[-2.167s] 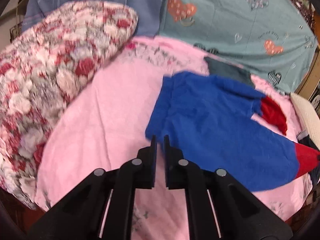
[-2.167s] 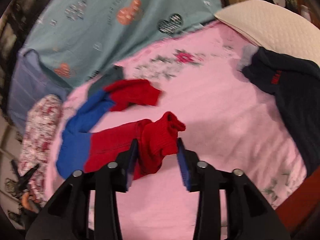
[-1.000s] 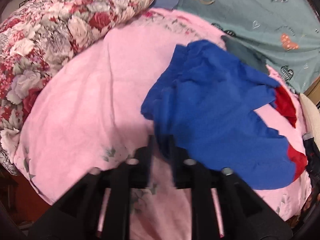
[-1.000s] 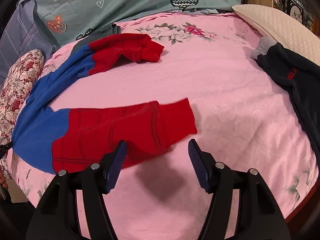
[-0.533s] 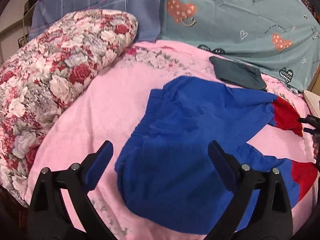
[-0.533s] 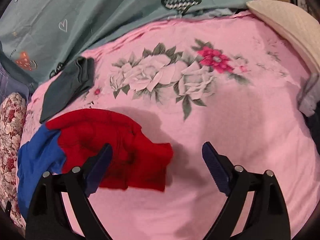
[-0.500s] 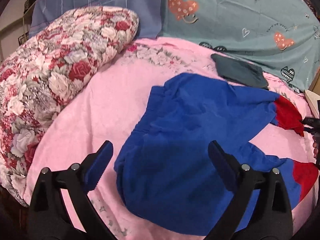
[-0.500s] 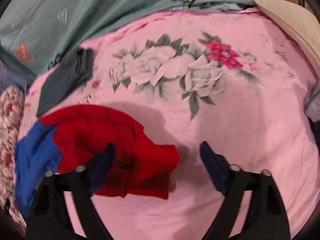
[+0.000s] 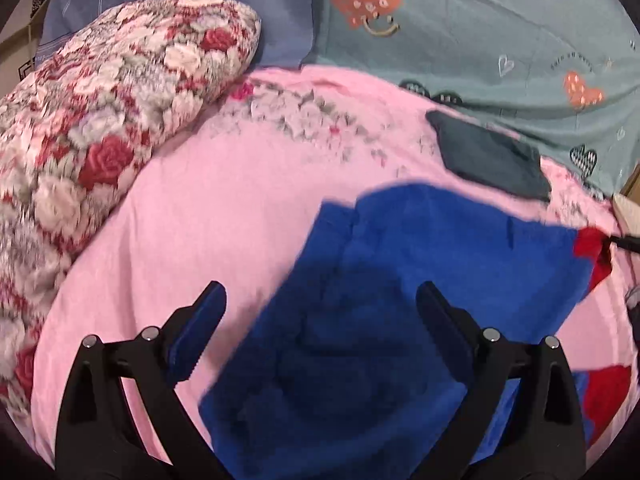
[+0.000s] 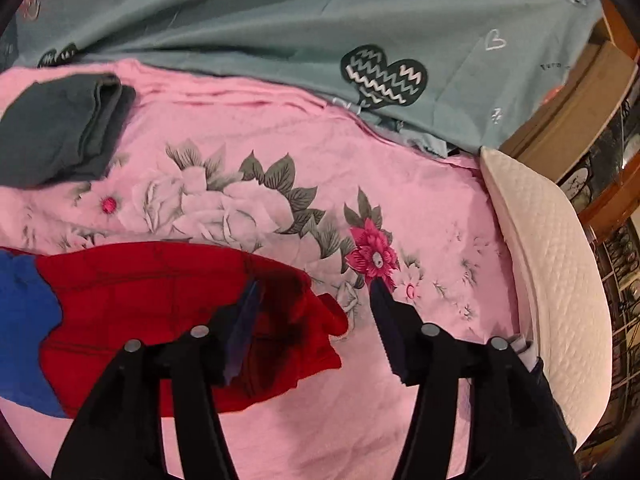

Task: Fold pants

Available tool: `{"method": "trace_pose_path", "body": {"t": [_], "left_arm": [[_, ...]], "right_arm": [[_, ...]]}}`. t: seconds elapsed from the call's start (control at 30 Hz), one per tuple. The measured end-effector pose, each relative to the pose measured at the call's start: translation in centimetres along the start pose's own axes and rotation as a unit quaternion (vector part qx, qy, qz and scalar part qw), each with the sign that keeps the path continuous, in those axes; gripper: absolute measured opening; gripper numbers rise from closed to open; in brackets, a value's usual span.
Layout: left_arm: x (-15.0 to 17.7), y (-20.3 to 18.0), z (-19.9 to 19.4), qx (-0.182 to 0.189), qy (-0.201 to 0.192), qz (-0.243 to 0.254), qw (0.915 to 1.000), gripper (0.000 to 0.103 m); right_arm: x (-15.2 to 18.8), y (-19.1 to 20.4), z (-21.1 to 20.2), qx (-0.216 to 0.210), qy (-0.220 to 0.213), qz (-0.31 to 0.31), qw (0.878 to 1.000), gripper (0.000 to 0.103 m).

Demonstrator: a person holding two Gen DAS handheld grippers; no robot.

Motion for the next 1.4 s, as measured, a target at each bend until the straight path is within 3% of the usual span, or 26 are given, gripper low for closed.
{"method": "trace_pose_path", "body": {"t": [0.03,0.1,0.23,0.27,0.33,0.37,0.4,0.43,0.5,0.57,0.7,0.77,0.8,0.87,0.93,1.0,1.1,1.13,1.23,1.33,1.4], "left_arm": [[-1.1,0.1,0.5,-0.003,0.001,-0.001,1.0000,0.100],[-3.1,-0.3,3.1,-0.001,0.016,0.005,0.9999,0.100],[-3.0,-1.6,10.3,0.000,0.091,-0.002,0.9958,0.100],[-2.4,-1.7,11.8,-0.009,0.112,0.000,0.9936,0.100],[-1.2,-0.6,14.8,-0.065,0.141,-0.005,0.9878,0.093],[-1.4,-0.1,15.5,-0.087,0.129,-0.011,0.9877,0.093],[-2.0,0.3,15.9,-0.105,0.112,-0.016,0.9881,0.094],[-2.5,0.5,16.2,-0.119,0.099,-0.015,0.9877,0.094],[-3.3,0.7,16.6,-0.138,0.080,-0.015,0.9870,0.094],[-3.8,0.9,16.9,-0.155,0.069,-0.012,0.9854,0.092],[-4.2,1.3,17.8,-0.129,0.083,-0.034,0.9876,0.092],[-4.0,0.9,17.8,-0.103,0.087,-0.036,0.9902,0.092],[-4.1,0.7,17.4,-0.080,0.092,-0.044,0.9915,0.092],[-4.7,1.2,15.0,-0.039,0.100,-0.074,0.9915,0.092],[-5.4,2.5,11.2,-0.014,0.088,-0.090,0.9919,0.093],[-5.5,4.7,5.5,-0.003,0.066,-0.081,0.9945,0.094],[-2.7,8.4,-2.2,-0.025,0.040,-0.062,0.9970,0.098],[-1.3,9.2,-4.1,-0.027,0.038,-0.059,0.9972,0.098],[4.9,9.8,-7.0,-0.013,0.070,-0.057,0.9958,0.098],[9.1,7.9,-6.4,0.013,0.098,-0.052,0.9938,0.097],[10.8,6.5,-5.3,0.024,0.112,-0.055,0.9919,0.093]], "right_arm": [[0.6,-0.3,-0.4,-0.001,0.007,0.001,1.000,0.075],[1.9,-0.5,-0.5,-0.006,0.023,0.002,1.000,0.076],[4.7,-0.6,1.8,-0.050,0.057,0.048,0.996,0.076],[5.1,-0.2,2.6,-0.062,0.065,0.060,0.994,0.076],[5.6,1.1,3.9,-0.085,0.070,0.076,0.991,0.075],[5.7,1.7,4.4,-0.092,0.074,0.080,0.990,0.068],[5.5,2.1,4.6,-0.103,0.074,0.090,0.988,0.043],[5.1,2.2,4.4,-0.097,0.071,0.090,0.989,0.024],[4.0,2.7,2.8,-0.090,0.062,0.066,0.992,0.018],[3.2,2.1,0.2,-0.073,0.053,0.049,0.995,0.018],[3.0,0.1,-3.0,-0.047,0.050,0.052,0.996,0.020],[3.9,0.3,-1.8,-0.037,0.072,0.039,0.996,0.033],[4.7,0.2,-0.7,-0.013,0.085,0.017,0.996,0.053],[6.2,0.0,-0.2,0.040,0.089,-0.028,0.995,0.057],[6.6,0.3,-2.6,0.002,0.061,0.005,0.998,0.057],[7.1,1.4,-6.6,-0.076,0.027,0.045,0.996,0.059],[10.0,4.9,-13.7,-0.210,-0.011,0.074,0.975,0.087],[11.0,6.1,-15.4,-0.238,-0.018,0.072,0.968,0.091],[14.2,10.5,-20.0,-0.306,-0.033,0.046,0.950,0.091],[17.2,15.4,-22.8,-0.350,-0.027,0.008,0.936,0.091],[19.5,17.9,-23.5,-0.347,-0.007,-0.028,0.937,0.091]]}}
Point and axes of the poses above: each gripper's, at about its wrist camera, not at the fingertips, and z roughly the way its jaws point, y to its left, x to its underside, the point moved 8 cm from there along z, roughly the way its jaws point, and after that the axes turned 8 degrees about -y, right-handed, at the moved point
